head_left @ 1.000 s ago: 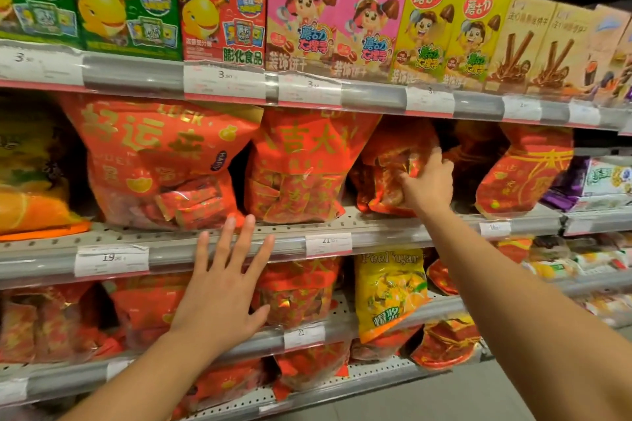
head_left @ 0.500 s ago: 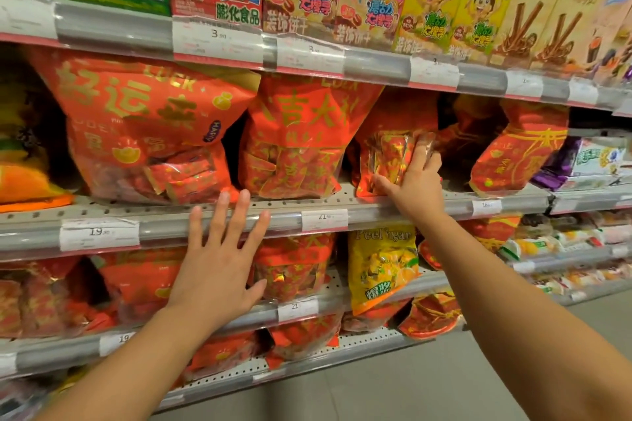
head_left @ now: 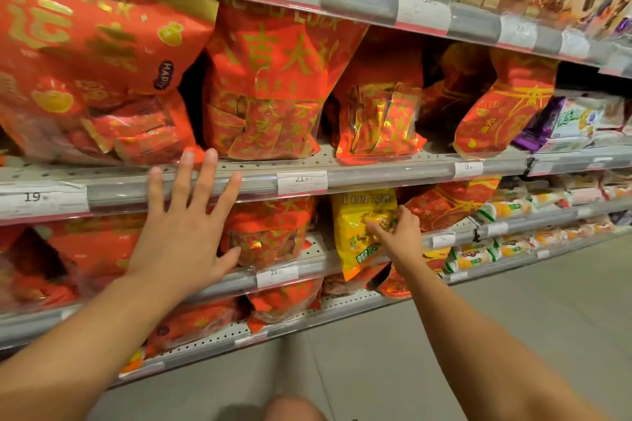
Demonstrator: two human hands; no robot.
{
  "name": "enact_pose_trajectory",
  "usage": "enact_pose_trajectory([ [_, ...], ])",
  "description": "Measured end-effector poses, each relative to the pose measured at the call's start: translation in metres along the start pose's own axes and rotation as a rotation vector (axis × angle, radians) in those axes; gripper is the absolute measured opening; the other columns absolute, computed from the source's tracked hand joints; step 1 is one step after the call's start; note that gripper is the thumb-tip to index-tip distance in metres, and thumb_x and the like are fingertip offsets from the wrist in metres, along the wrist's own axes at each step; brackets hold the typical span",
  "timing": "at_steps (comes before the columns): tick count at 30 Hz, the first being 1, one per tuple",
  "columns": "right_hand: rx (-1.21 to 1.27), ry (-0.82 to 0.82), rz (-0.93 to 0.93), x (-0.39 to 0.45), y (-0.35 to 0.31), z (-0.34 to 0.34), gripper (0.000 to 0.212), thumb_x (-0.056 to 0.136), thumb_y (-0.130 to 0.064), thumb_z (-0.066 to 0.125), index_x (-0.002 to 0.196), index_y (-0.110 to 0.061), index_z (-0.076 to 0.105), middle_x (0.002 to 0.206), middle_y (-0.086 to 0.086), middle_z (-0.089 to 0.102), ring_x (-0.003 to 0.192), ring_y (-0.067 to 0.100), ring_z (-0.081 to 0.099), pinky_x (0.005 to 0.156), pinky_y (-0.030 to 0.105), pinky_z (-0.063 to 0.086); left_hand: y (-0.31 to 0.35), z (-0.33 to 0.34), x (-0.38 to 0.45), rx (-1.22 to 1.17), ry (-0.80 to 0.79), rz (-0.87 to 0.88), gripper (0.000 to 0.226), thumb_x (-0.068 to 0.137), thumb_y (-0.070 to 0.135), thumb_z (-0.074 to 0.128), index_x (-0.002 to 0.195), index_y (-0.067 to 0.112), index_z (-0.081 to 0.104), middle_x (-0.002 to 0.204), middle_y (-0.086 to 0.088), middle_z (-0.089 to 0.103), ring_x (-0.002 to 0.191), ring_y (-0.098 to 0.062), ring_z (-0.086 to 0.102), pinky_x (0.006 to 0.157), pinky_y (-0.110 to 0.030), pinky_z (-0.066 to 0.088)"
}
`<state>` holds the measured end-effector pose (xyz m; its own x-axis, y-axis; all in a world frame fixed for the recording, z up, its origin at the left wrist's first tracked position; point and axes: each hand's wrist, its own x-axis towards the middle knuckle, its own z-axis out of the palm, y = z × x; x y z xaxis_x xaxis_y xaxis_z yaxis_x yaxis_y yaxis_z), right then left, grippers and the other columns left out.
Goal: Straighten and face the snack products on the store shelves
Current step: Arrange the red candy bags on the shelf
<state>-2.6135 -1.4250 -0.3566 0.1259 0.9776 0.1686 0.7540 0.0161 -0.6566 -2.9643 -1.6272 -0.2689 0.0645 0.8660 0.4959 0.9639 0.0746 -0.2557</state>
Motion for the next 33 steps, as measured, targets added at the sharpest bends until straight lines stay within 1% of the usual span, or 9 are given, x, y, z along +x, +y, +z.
enact_pose_trajectory([
  [2,0.05,-0.044,0.052,0.011,-0.004,0.002,0.112,0.072,-0.065,0.08,0.155,-0.009,0.028,0.153,0.016,0.037,0.139,0.033,0.042,0.113,0.05,0.041,-0.001,0.0,0.0,0.01,0.008,-0.002,0.12,0.071,0.067,0.073,0.162,0.014,0.015,0.168,-0.024,-0.004,0.154,-0.047,-0.007,0.117,-0.074,0.006],
  [4,0.151,-0.076,0.092,0.017,-0.006,0.002,0.118,0.063,-0.065,0.087,0.15,-0.007,0.033,0.149,0.016,0.044,0.135,0.035,0.048,0.11,0.051,0.045,-0.001,0.001,0.0,0.019,0.021,-0.004,0.119,0.072,0.066,0.073,0.162,0.014,0.015,0.168,-0.024,-0.004,0.154,-0.047,-0.007,0.117,-0.074,0.006],
  [7,0.184,-0.114,0.12,0.019,0.001,0.0,0.098,0.062,-0.059,0.089,0.135,-0.012,0.044,0.128,0.006,0.062,0.118,0.029,0.061,0.099,0.048,0.053,0.0,0.001,0.0,0.015,0.018,-0.003,0.118,0.073,0.066,0.072,0.162,0.014,0.015,0.168,-0.024,-0.004,0.154,-0.047,-0.008,0.117,-0.074,0.006],
  [10,0.065,-0.147,0.133,0.019,0.002,-0.003,0.099,0.059,-0.065,0.087,0.129,-0.011,0.043,0.116,0.003,0.059,0.106,0.026,0.059,0.091,0.046,0.055,0.0,0.002,0.0,0.022,0.02,-0.005,0.117,0.074,0.067,0.07,0.162,0.015,0.014,0.168,-0.024,-0.005,0.154,-0.047,-0.008,0.117,-0.074,0.006],
  [13,0.032,-0.122,0.093,0.017,-0.005,-0.003,0.086,0.062,-0.063,0.087,0.117,-0.011,0.045,0.107,0.004,0.061,0.098,0.026,0.06,0.087,0.05,0.056,0.0,0.003,0.001,0.023,0.014,-0.009,0.116,0.073,0.066,0.07,0.162,0.014,0.015,0.167,-0.025,-0.004,0.154,-0.047,-0.008,0.116,-0.074,0.007],
  [18,0.077,-0.029,-0.04,-0.001,-0.001,-0.006,0.068,0.059,-0.075,0.08,0.097,-0.027,0.051,0.091,-0.005,0.066,0.083,0.02,0.066,0.075,0.051,0.059,0.0,-0.001,0.0,0.008,-0.012,-0.008,0.119,0.071,0.067,0.071,0.162,0.016,0.014,0.168,-0.024,-0.005,0.154,-0.046,-0.007,0.116,-0.073,0.009],
  [22,-0.013,0.074,-0.204,-0.029,-0.012,-0.02,0.048,0.076,-0.062,0.078,0.09,-0.025,0.051,0.077,-0.006,0.066,0.069,0.017,0.064,0.063,0.047,0.057,-0.001,-0.003,-0.001,0.003,-0.028,-0.016,0.118,0.072,0.069,0.068,0.162,0.018,0.012,0.168,-0.023,-0.007,0.154,-0.045,-0.008,0.117,-0.072,0.009],
  [26,-0.163,0.126,-0.358,-0.059,-0.025,-0.038,0.042,0.086,-0.05,0.076,0.089,-0.021,0.047,0.061,-0.005,0.058,0.055,0.019,0.058,0.05,0.04,0.051,-0.003,-0.003,-0.001,0.002,-0.037,-0.013,0.115,0.074,0.069,0.065,0.163,0.019,0.012,0.168,-0.022,-0.007,0.154,-0.045,-0.009,0.118,-0.071,0.009],
  [33,-0.068,0.205,-0.554,-0.12,-0.038,-0.069,0.036,0.085,-0.054,0.071,0.083,-0.025,0.05,0.065,-0.007,0.061,0.058,0.024,0.062,0.048,0.043,0.049,-0.004,-0.006,0.0,0.005,-0.064,-0.01,0.112,0.077,0.071,0.058,0.163,0.02,0.008,0.168,-0.021,-0.01,0.154,-0.044,-0.012,0.118,-0.07,0.007],
])
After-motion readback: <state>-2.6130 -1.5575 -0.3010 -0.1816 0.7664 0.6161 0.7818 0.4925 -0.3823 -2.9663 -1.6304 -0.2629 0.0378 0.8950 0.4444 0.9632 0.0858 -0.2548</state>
